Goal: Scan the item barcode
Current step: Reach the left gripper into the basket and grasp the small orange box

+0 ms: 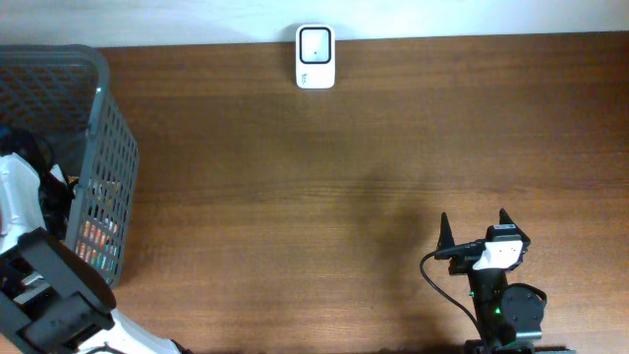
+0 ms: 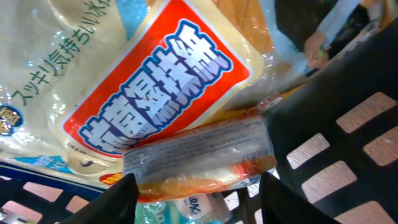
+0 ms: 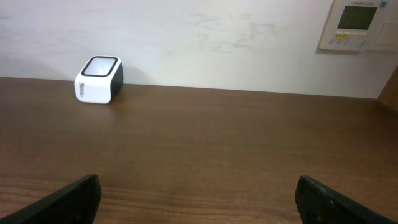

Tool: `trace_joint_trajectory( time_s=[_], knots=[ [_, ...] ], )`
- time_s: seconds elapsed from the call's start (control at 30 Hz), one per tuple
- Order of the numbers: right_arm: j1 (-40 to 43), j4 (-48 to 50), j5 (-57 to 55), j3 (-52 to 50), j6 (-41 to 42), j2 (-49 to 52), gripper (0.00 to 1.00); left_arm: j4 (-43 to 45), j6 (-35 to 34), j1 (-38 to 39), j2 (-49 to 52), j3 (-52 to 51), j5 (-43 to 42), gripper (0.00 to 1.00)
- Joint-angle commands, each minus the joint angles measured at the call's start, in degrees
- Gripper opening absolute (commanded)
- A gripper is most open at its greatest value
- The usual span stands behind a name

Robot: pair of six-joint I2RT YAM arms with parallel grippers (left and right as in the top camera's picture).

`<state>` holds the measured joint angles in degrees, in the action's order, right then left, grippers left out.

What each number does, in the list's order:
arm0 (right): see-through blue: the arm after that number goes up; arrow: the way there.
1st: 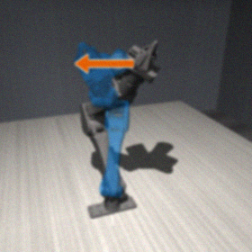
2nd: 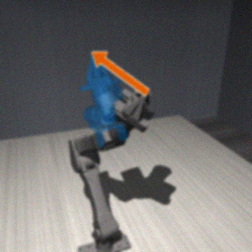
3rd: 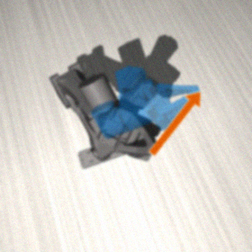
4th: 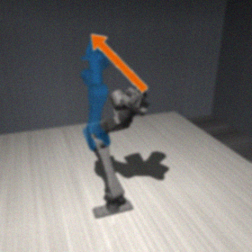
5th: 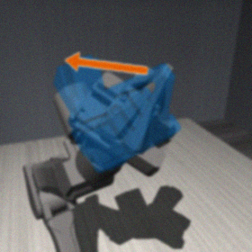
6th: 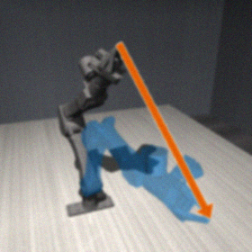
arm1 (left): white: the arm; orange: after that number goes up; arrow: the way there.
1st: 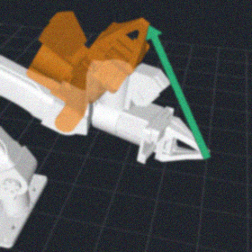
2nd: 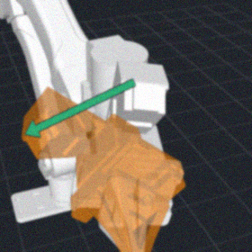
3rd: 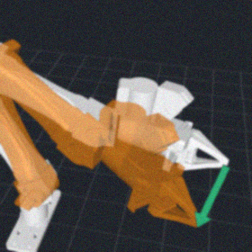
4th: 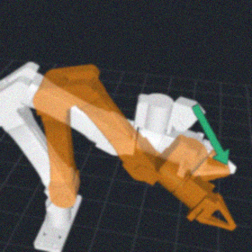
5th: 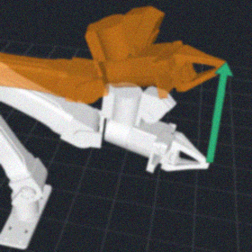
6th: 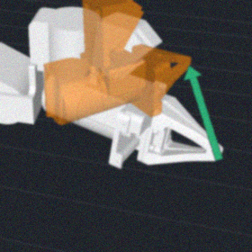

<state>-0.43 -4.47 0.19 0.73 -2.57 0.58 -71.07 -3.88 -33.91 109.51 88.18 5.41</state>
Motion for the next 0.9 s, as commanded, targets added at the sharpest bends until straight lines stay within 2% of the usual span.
trace_joint_trajectory(
  time_s=[0.0,0.2,0.23,0.3,0.33,0.57,0.87],
  knots=[
    [-0.33,-0.2,-0.48,-0.42,0.2,-0.39,0.99,0.57,0.09,0.0,0.72,-1.6,1.81,0.58],
    [-0.31,-0.2,-0.48,-0.42,0.2,-0.37,0.99,2.99,0.09,0.0,3.02,-5.42,2.58,0.4],
    [-0.33,-0.22,-0.48,-0.42,0.2,-0.37,0.99,2.97,0.09,-0.02,3.26,-5.42,2.56,0.31],
    [-0.31,-0.2,-0.48,-0.42,0.2,-0.39,0.99,2.99,0.09,0.0,3.52,-5.42,2.38,0.04],
    [-0.33,-0.2,-0.48,-0.42,0.2,-0.37,0.99,2.99,0.09,0.0,3.52,-5.27,2.4,0.0],
    [-0.31,-0.22,-0.48,-0.42,0.2,-0.37,0.99,-2.4,0.09,-0.5,3.5,2.38,0.61,0.0],
    [-0.33,-0.2,-0.48,-0.42,0.2,-0.37,0.99,-14.95,0.09,-0.48,3.5,29.49,-10.19,0.0]
  ],
)
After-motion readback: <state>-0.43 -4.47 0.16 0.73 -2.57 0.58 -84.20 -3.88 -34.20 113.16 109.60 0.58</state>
